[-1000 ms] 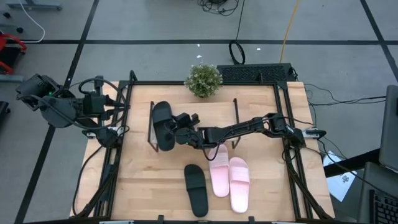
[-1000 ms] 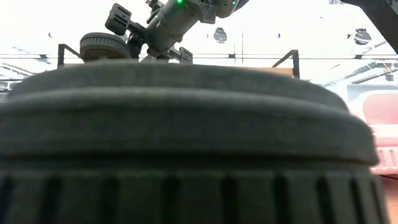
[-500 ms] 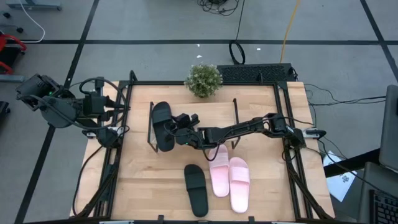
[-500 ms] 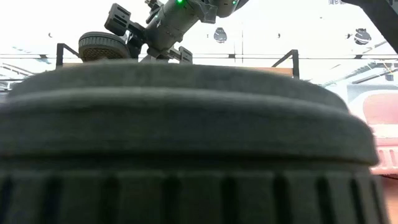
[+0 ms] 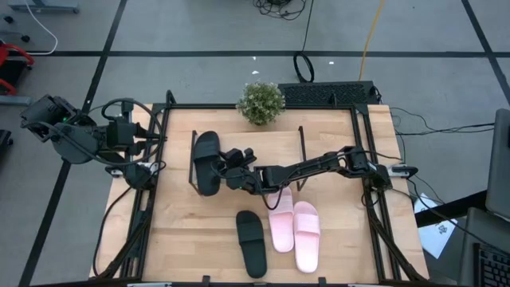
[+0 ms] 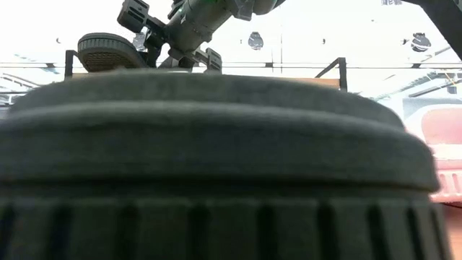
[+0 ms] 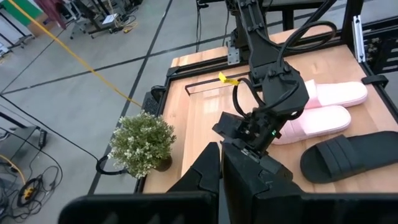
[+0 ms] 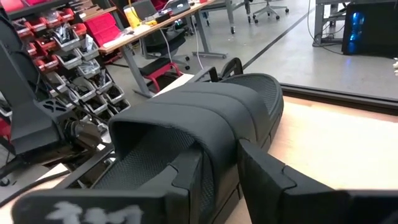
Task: Pick and place slides into the shelf
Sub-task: Put the black slide on the shelf
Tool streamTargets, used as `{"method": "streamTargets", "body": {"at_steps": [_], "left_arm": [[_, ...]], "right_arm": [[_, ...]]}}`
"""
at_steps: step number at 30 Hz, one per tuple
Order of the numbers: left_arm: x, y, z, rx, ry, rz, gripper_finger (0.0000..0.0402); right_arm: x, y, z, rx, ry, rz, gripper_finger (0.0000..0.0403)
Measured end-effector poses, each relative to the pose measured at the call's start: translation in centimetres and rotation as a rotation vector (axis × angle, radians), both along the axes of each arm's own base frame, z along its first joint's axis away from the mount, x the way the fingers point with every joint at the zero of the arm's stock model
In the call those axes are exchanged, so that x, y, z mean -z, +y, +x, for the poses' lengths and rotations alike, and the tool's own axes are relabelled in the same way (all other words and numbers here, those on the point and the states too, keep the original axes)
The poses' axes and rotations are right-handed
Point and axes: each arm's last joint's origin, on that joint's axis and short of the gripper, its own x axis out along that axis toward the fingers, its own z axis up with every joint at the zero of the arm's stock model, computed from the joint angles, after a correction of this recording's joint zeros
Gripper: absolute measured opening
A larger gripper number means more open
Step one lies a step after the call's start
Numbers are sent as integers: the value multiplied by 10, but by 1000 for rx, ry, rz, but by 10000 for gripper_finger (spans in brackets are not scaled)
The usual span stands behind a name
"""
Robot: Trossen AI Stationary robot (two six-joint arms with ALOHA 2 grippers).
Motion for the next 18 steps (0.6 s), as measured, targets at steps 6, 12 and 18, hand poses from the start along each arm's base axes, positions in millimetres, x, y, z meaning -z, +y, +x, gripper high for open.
{"method": "streamTargets", "body": {"at_steps": [6, 12, 18], "left_arm": [[0, 0, 0, -3, -1, -5, 19], [0, 0, 0, -11, -5, -20, 19], [0, 0, 0, -14, -6, -24, 19]], "right_arm": [[-1, 1, 0, -7, 9, -19, 89], [0, 1, 0, -8, 20, -22, 89], [1, 1, -1, -11, 38, -29, 89]]}}
